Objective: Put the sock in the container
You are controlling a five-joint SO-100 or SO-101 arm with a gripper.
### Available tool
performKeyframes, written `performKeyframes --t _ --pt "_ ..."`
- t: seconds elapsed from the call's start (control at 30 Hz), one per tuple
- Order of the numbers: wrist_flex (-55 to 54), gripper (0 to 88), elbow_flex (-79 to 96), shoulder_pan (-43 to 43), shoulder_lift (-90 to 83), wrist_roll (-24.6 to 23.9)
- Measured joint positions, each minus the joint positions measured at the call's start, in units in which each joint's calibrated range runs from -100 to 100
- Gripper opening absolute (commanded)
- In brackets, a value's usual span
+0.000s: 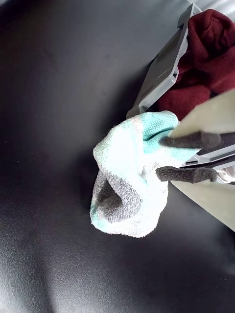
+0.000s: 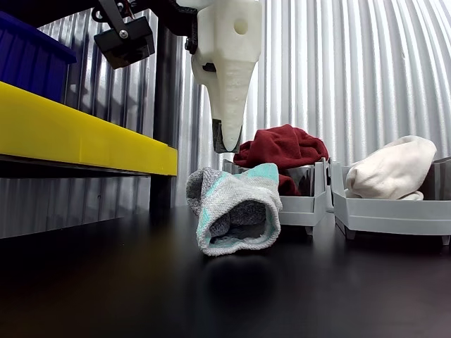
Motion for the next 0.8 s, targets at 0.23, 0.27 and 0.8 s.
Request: performKeyframes --t 0.23,0.27,0.8 --pt "2.6 36.0 0.0 0.2 0.0 0.0" --pt "2.7 37.5 0.0 0.5 0.0 0.0" --pt "5.2 46.3 0.0 3.5 0.3 0.0"
